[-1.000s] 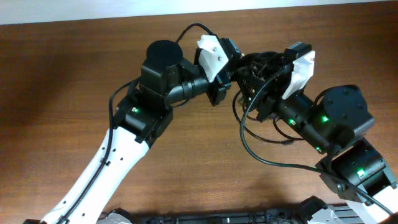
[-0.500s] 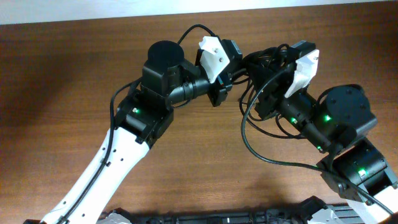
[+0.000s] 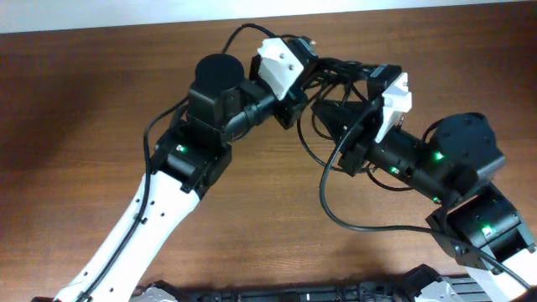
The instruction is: Untangle cables
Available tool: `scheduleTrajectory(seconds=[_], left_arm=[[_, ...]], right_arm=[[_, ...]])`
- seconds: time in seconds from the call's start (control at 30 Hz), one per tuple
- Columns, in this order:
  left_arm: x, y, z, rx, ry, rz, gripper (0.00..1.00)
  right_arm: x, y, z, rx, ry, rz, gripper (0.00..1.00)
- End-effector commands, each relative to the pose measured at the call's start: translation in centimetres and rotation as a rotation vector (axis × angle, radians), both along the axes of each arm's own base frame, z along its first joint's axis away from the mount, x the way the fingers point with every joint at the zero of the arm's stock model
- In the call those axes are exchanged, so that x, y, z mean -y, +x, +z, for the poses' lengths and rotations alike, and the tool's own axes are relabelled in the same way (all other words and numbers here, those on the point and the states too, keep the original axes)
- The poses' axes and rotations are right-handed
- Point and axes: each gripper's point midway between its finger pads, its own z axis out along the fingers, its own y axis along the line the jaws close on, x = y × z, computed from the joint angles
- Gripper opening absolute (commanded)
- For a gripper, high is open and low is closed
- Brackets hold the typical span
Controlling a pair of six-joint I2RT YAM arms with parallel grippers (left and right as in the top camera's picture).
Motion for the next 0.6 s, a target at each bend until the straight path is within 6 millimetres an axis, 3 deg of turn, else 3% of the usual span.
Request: scheduleTrajectory(seconds=[0.0,0.1,0.37,0.5,0.57], left_arm=[[-0.3,-0.3,1.0,0.005,-0.031,-0.029,0.00],[0.7,-2.1,1.2,-0.003,-0.046,-0.145,0.00],[2.8,-6.6,1.6,-0.022,-0.072,-0.395,0.00],[3.1,-7.1,1.6,-0.024,-0.073,-0.413,0.00],[3.2,-7.7,1.6,-0.028,-0.077,-0.452,0.00]], right_arm=[[2.3,1.4,0.2,0.014,-0.014,-0.107,0.40],[3.4,2.1,0.7,0.031,-0.007,-0.147,0.58],[3.4,2.3,1.0,0.045,-0.001,-0.144,0.58],[3.2,2.2,1.0,0.045,0.000,-0.134,0.21],[3.2,2.2,1.0,0.045,0.000,-0.134,0.10]])
